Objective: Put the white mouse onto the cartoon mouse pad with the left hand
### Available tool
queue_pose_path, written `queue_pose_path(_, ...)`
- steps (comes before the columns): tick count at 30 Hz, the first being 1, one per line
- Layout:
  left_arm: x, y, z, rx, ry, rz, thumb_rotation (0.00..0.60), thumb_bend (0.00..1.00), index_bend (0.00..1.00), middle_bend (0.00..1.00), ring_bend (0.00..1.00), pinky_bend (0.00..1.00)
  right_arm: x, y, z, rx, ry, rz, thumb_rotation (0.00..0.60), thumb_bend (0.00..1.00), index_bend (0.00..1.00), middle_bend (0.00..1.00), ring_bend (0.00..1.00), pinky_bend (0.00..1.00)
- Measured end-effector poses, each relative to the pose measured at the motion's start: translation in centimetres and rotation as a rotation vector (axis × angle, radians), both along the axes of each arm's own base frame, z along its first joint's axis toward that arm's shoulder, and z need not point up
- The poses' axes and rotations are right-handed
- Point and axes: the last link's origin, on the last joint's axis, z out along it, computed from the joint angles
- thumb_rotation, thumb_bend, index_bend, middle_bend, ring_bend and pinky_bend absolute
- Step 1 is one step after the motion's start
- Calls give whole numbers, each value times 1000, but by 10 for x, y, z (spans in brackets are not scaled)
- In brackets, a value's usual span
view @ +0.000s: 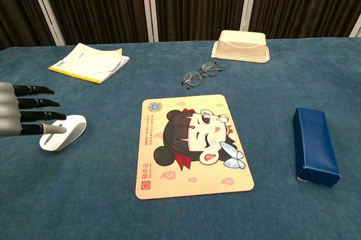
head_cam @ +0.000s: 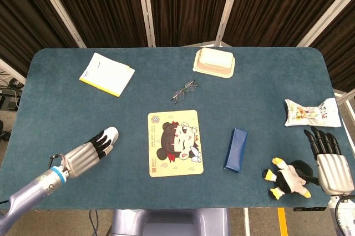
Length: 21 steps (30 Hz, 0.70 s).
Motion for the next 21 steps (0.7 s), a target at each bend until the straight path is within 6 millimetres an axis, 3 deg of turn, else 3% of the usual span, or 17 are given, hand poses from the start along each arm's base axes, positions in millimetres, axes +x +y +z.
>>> queue_pose_path(21,14,20,-33,-37,113,-3,600,666,82,0,0,0,0,0,0,4,-11,-1,600,63,0,0,0,0)
